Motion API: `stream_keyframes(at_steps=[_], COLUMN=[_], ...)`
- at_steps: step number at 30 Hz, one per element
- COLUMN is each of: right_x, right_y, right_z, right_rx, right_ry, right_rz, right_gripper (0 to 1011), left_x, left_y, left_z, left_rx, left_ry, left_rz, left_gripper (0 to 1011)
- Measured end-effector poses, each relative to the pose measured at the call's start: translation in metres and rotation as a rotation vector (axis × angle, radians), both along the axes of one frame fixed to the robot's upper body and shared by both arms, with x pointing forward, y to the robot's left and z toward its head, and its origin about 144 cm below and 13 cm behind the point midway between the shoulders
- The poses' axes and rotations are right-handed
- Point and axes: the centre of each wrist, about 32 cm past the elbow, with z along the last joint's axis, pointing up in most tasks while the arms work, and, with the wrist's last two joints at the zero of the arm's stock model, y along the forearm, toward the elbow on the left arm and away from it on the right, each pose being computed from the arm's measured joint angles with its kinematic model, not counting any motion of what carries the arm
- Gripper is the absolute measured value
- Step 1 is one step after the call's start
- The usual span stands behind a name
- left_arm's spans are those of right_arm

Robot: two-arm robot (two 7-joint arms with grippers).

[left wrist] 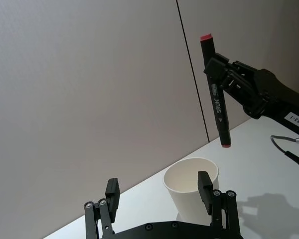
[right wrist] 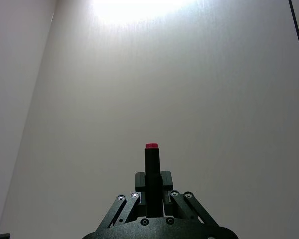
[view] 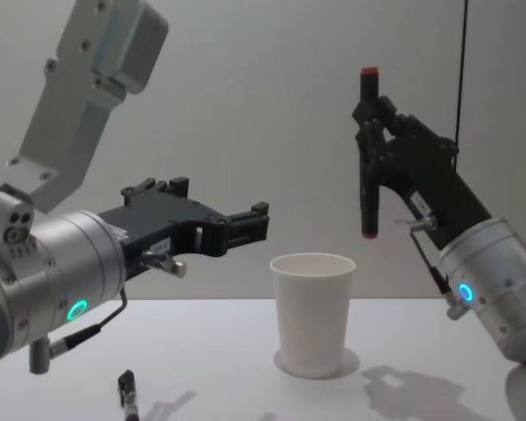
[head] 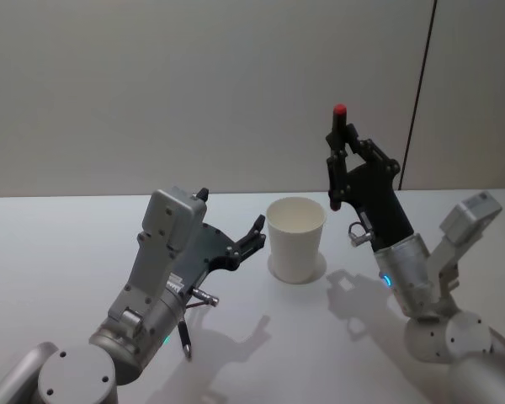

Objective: Place the pen into the pen holder.

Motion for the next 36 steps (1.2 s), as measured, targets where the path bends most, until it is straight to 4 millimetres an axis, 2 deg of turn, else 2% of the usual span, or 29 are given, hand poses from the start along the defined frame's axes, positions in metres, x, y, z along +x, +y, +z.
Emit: stream_keyframes(at_steps=[20, 36], right_x=[0.007, 0.011], right_y=[0.021, 0.032], right_z=[0.001, 0.004], right_rx=[-0.013, -0.021], right_ry=[0.021, 0.111], right_rz=[0.02, 0.009], right_gripper=[177, 177], left_x=[0.0, 0.0], left_y=[0.0, 0.0], left_z=[0.0, 0.0], left_rx=[0.0, 0.0], left_ry=[0.0, 0.0], left_rz=[0.0, 0.0], left_gripper=[1004, 1004])
